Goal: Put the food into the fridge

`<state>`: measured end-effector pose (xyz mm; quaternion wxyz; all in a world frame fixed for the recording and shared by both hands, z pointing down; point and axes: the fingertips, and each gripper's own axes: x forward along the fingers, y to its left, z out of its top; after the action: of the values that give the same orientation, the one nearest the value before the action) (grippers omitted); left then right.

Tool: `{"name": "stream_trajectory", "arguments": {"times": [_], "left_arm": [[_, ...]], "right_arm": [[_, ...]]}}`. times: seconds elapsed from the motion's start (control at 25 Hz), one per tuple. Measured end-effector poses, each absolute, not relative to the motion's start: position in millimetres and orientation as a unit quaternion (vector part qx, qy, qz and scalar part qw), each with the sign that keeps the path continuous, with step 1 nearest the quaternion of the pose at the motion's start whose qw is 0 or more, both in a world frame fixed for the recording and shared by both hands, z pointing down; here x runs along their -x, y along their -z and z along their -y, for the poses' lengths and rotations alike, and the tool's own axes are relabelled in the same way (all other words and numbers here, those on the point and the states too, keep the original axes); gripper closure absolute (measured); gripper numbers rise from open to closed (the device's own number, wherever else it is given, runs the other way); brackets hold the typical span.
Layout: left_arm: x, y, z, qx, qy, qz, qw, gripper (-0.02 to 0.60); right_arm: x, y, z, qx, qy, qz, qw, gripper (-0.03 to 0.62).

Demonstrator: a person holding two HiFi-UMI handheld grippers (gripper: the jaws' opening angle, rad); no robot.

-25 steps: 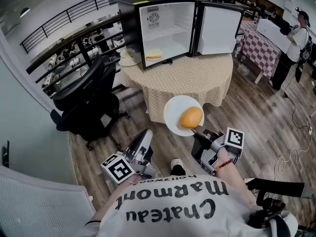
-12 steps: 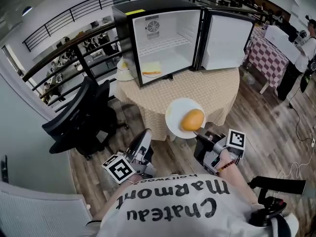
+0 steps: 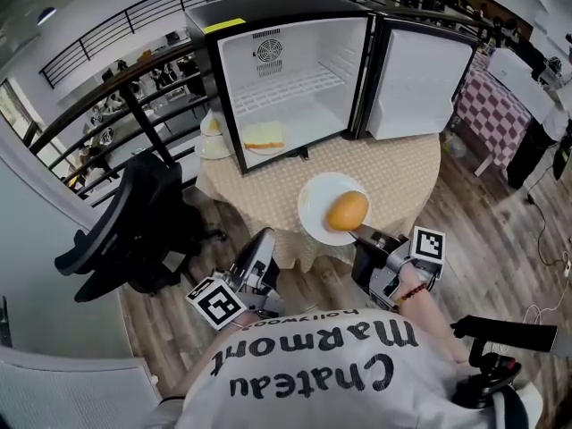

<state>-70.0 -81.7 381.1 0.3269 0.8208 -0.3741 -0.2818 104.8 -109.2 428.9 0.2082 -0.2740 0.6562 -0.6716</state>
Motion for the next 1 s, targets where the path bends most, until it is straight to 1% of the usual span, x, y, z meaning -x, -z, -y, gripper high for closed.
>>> {"name": "stream_trajectory", "arguments": {"times": [0.12, 0.56, 0.84, 1.0], "left_arm": [[66.8, -385.4, 94.1, -0.817, 0.285, 0.375, 0.332, 0.598], [72.5, -405.0, 124.0, -0.815, 0.243, 0.393, 0.349, 0.598], [62.0, -419.9, 179.2, -0.816, 0.235, 0.389, 0.356, 0.598], [63.2, -419.0, 206.1, -0.816, 0.243, 0.391, 0.349, 0.598]], "right_arm": [[-106.5, -435.0, 121.3, 0.273, 0.677, -0.652, 0.206, 0.568], [-95.6, -454.9, 148.4, 0.278, 0.698, -0.628, 0.203, 0.568], [-105.9, -468.3, 192.8, 0.287, 0.7, -0.617, 0.217, 0.568], [-105.3, -475.0, 219.2, 0.288, 0.704, -0.613, 0.214, 0.568]]}}
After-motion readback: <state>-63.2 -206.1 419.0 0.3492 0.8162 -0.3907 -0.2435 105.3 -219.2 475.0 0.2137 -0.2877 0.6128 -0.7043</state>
